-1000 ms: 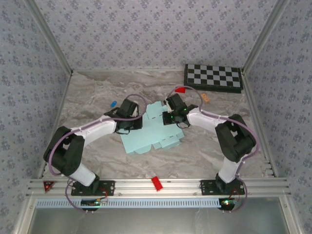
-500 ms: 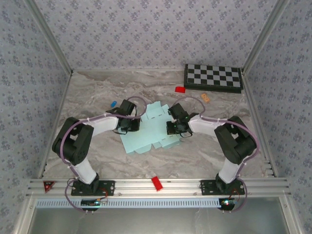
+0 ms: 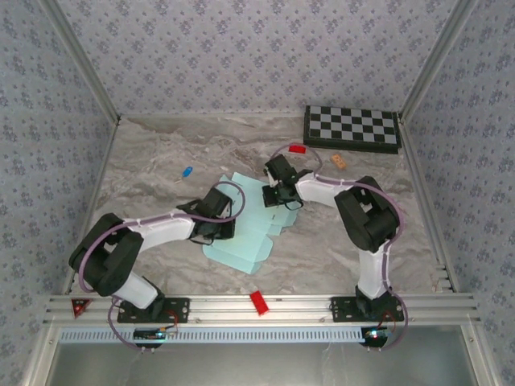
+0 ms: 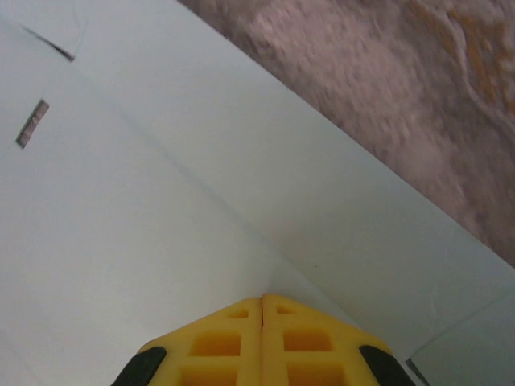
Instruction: Fold the paper box
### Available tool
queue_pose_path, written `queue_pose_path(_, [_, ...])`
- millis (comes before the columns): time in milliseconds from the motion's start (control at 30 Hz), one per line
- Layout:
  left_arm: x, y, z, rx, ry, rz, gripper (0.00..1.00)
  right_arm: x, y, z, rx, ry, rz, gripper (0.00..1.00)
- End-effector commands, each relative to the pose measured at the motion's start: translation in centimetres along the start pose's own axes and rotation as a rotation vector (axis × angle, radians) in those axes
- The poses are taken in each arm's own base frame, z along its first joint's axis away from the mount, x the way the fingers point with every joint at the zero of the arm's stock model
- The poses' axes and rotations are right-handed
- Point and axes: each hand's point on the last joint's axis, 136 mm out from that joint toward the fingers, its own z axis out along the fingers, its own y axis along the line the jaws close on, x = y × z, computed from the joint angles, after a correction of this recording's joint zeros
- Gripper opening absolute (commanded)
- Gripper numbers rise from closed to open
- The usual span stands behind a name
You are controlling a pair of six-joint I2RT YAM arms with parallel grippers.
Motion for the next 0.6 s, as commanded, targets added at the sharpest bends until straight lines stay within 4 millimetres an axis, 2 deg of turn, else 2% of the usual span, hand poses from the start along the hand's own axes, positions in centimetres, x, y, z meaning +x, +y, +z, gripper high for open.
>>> queue_pose_path(0, [0.7,-0.4,0.4,-0.004,0.009,-0.03,0.0,0.5,0.0,1.0,-0.001,0.057,-0.044,0.0])
queue_pose_path(133, [-0.5,-1.8,0.1,0.031,-0.005,-0.022,0.0,-0.9,0.6,0.2,-0.007,0.033,-0.06,0.0])
queue_pose_path(333, [-4.3,-3.6,-2.2,0.032,-0.083,0.022,0.03,-3.5,1.4,-3.3,-0.022,-0.047,-0.066,0.0])
queue_pose_path(467, [-7.4,-4.2,-3.2,0.035,-0.119,0.025,0.07,-3.8,1.7,-5.3,-0.04,-0.096,-0.04,0.01])
queue_pose_path(567, [-9.5,-3.9,-3.4,0.026,-0.139,0.028,0.12,-3.2,1.6,-5.9,-0.047,-0.103,-0.004,0.01])
